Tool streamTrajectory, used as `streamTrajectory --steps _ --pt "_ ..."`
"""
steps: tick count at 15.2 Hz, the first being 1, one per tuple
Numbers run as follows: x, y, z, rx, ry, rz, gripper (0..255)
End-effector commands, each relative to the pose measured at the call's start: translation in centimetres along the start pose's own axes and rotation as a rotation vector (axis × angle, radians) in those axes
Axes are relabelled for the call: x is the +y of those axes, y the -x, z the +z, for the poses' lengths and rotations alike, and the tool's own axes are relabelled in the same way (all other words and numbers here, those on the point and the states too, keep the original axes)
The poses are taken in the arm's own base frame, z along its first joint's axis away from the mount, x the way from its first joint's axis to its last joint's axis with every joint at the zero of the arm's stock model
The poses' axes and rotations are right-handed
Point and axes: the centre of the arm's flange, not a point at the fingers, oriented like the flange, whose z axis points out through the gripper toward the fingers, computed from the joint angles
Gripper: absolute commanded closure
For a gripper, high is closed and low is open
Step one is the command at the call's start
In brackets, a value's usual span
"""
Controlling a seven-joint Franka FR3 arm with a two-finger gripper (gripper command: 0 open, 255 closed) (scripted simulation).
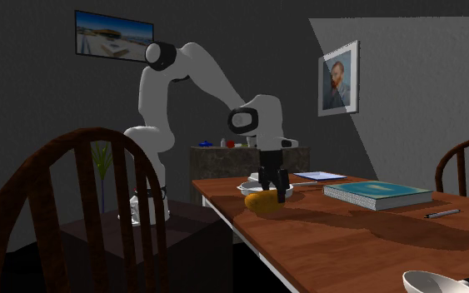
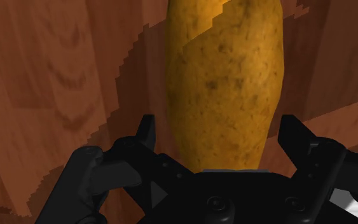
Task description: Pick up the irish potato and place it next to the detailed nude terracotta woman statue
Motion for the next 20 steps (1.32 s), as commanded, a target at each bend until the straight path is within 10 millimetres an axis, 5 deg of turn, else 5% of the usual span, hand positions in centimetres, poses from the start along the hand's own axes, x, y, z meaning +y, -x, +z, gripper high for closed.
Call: streamTrajectory --steps 1,4,5,14,20 --pt "0.0 0.0 0.0 0.0 0.0 0.0 0" --pt "0.0 0.0 0.0 0.0 0.0 0.0 0" --pt "0.0 0.0 0.0 0.0 0.0 0.0 255" --pt "0.0 0.0 0.0 0.0 0.0 0.0 255" --pt "0.2 -0.1 -3.1 0.0 0.0 0.0 255"
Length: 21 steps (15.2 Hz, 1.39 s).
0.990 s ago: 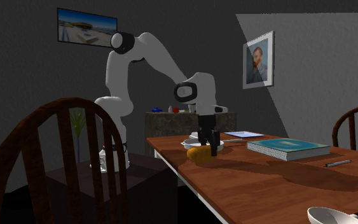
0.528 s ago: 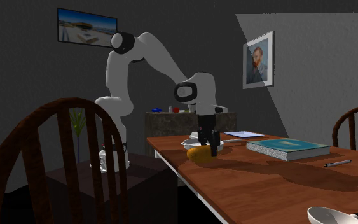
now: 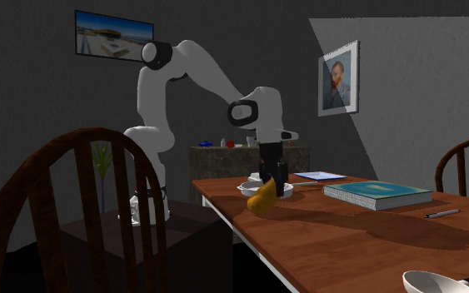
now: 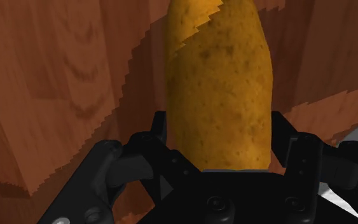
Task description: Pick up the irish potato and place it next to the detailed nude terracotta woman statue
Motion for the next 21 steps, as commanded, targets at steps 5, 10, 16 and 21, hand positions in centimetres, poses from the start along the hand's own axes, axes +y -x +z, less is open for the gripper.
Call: streamTrajectory --steps 5,10,16,21 --pt "0.1 -0.3 -3.3 0.0 0.0 0.0 255" --pt "0.3 -0.4 -5.9 0.0 0.0 0.0 255" --pt "0.4 -0.5 -9.1 0.0 0.0 0.0 255" --pt "0.6 -0.6 -11.7 0.0 0.0 0.0 255"
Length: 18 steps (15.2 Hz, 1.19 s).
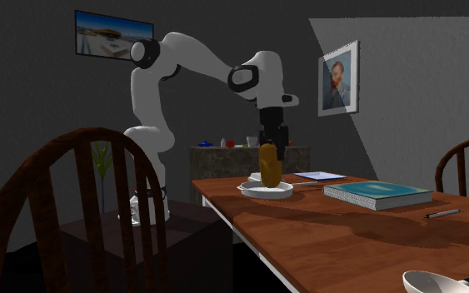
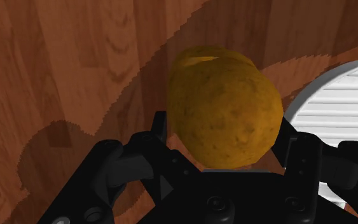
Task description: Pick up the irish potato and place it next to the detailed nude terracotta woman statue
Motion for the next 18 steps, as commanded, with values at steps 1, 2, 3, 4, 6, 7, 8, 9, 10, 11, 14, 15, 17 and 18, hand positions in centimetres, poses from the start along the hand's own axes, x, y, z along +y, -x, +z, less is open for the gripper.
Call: streamTrajectory --steps 1,2,3,4,6,7,8,9,10,11,14,15,17,18 --pt "0.0 0.0 -1.1 0.0 0.0 0.0 255" --pt "0.1 0.0 -1.6 0.0 0.0 0.0 255" --pt "0.1 0.0 -2.1 0.0 0.0 0.0 255" --pt "0.1 0.0 -2.7 0.0 0.0 0.0 255" --pt "0.2 -0.1 -3.7 0.0 0.0 0.0 255" --pt "0.2 -0.1 -4.2 0.0 0.0 0.0 255" --pt "0.2 -0.1 -4.8 0.0 0.0 0.0 255" --pt "0.3 -0.2 -5.3 0.0 0.0 0.0 255" --pt "0.3 -0.2 -5.8 0.0 0.0 0.0 255" --pt "0.3 -0.2 -6.3 0.0 0.0 0.0 255" --pt "0.4 -0.3 -7.9 0.0 0.0 0.0 255" --pt "0.4 -0.3 -8.4 0.0 0.0 0.0 255" --pt "0.5 -0.4 -9.5 0.0 0.0 0.0 255" --pt "0.5 -0.4 -10.0 0.0 0.0 0.0 255"
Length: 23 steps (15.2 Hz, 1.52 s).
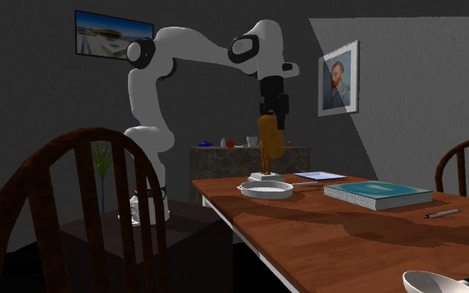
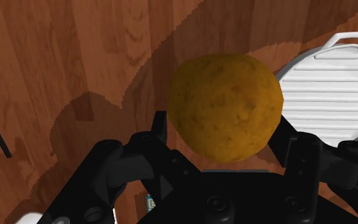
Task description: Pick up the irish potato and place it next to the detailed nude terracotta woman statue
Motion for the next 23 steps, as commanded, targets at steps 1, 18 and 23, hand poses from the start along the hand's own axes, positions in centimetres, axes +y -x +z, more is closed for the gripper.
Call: streamTrajectory --steps 1,18,23 --pt "0.0 0.1 -1.1 0.0 0.0 0.0 255" --pt "0.5 -0.3 -10.0 0.0 0.0 0.0 255" --pt "0.6 -0.5 -12.7 0.0 0.0 0.0 255"
